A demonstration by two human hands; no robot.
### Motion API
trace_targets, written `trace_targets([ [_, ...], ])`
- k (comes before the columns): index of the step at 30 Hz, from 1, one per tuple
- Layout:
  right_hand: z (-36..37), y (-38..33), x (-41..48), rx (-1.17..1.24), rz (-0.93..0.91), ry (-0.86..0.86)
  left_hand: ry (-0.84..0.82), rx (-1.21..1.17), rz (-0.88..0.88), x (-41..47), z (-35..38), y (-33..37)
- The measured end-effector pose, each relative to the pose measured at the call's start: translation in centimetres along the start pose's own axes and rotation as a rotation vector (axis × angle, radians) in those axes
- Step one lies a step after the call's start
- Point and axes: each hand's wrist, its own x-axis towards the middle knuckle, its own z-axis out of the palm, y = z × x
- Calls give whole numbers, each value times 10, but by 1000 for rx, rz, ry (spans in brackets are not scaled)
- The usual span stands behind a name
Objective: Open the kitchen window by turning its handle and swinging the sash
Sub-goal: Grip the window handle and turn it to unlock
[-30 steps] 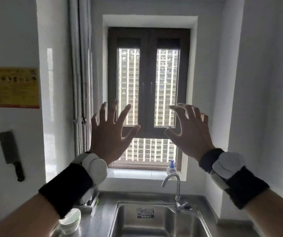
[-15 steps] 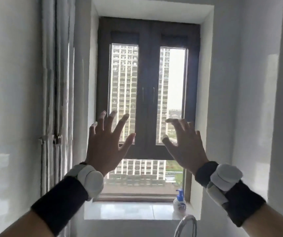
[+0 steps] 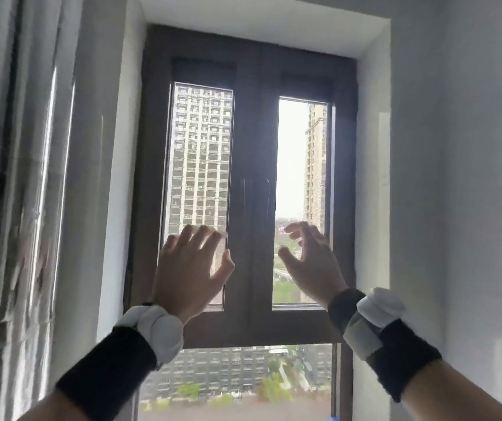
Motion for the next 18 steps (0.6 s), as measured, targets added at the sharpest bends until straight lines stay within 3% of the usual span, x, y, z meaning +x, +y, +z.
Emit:
trace_targets([
  [8, 28, 28, 79, 64, 13, -17, -276, -244, -133, 76, 74, 18],
  [14, 48, 40, 143, 212, 130, -53, -296, -347, -343, 143, 124, 27],
  [18, 58, 54, 172, 199, 156, -62, -284, -287, -316, 169, 153, 19],
])
